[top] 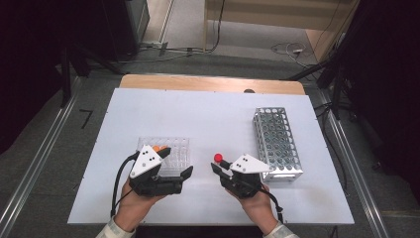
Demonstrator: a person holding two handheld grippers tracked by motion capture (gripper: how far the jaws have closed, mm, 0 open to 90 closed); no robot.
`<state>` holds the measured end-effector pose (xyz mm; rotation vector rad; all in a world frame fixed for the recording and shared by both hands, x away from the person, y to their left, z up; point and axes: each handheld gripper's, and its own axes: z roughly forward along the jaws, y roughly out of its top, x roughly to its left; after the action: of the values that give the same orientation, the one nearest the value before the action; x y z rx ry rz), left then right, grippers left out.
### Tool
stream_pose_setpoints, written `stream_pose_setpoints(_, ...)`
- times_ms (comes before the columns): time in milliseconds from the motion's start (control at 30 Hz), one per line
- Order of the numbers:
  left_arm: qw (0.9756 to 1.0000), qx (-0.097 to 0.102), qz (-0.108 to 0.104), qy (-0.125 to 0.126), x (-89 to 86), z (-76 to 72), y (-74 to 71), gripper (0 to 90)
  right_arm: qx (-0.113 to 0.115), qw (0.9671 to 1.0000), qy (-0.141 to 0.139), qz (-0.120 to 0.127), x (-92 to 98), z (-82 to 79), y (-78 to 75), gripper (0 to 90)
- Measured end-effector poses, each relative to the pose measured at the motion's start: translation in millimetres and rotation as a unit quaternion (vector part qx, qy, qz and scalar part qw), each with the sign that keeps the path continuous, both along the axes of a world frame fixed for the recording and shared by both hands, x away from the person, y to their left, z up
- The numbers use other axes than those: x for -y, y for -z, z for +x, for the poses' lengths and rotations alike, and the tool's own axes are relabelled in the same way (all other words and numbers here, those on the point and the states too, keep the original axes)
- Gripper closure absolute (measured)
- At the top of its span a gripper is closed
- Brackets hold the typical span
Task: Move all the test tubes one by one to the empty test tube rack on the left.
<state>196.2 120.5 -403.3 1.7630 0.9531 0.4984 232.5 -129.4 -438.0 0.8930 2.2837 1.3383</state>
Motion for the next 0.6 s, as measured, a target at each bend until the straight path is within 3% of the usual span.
stream_pose_setpoints(267, 0.9993, 0.001, -0.001, 0.038, 12.4, -6.3, 0.7, 30.5, 0.001, 0.9993, -0.037, -0.009, -23.5, -10.0, 5.7, 71.2)
stream_pose_setpoints(600, 0.9974, -0.009, 0.017, 0.069, 21.2, -5.4, 7.1, 55.9, 0.005, 0.9975, -0.070, -0.010, -41.9, -21.3, 5.5, 71.2)
